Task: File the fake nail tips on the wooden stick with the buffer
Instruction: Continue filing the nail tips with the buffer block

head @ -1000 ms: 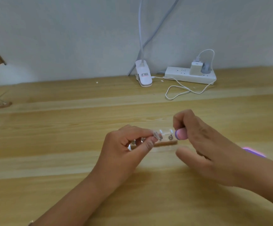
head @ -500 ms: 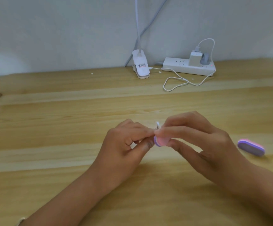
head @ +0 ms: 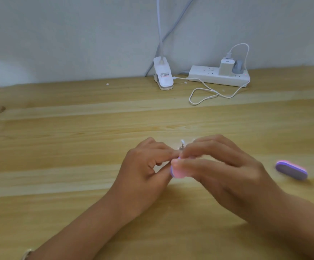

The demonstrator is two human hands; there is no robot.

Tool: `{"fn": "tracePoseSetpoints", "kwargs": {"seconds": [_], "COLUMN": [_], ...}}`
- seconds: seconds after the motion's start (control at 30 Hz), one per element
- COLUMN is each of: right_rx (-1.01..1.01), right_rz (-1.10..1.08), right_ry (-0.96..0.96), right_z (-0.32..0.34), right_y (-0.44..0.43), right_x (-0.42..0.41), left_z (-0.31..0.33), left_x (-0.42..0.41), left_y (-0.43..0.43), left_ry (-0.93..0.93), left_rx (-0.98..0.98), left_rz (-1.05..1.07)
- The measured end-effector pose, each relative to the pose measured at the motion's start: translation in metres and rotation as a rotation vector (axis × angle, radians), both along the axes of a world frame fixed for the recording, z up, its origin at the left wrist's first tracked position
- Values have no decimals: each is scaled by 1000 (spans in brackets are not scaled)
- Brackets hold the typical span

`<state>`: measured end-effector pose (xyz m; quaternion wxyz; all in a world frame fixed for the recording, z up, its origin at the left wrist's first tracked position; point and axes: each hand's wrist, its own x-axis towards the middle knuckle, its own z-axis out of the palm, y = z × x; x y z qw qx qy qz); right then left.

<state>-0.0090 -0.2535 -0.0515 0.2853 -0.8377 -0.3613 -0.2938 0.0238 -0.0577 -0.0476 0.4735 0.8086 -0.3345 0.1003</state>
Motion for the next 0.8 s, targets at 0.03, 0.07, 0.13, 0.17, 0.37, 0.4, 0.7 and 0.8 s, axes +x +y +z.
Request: {"fn": "tracePoseSetpoints", "kwargs": {"seconds": [0.03, 0.07, 0.13, 0.17, 0.37, 0.4, 0.7, 0.8], "right_rx": [12, 44, 80, 66, 57, 67, 74, 61], "right_rz": [-29, -65, -92, -72, -74, -73, -46, -24], "right_ry": [9, 21, 31, 25, -2, 3, -33, -54], "right_z": [1, 4, 5, 3, 5, 5, 3, 2], "right_y": [-4, -9, -10, -6, -12, -11, -5, -5], "right_x": [2, 5, 5, 2, 2, 1, -3, -3], "left_z": [0, 0, 0, -1, 2, 2, 2, 3], "left_x": [0, 1, 0, 0, -1, -1, -4, -5], "left_y": [0, 0, -2, -2, -1, -2, -2, -3], "left_ry": [15, 29, 43, 38, 73, 99, 340, 363], "left_rx": [-6, -11, -10, -8, -59, -80, -254, -257], "left_rz": [9, 23, 34, 23, 15, 4, -93, -96]}}
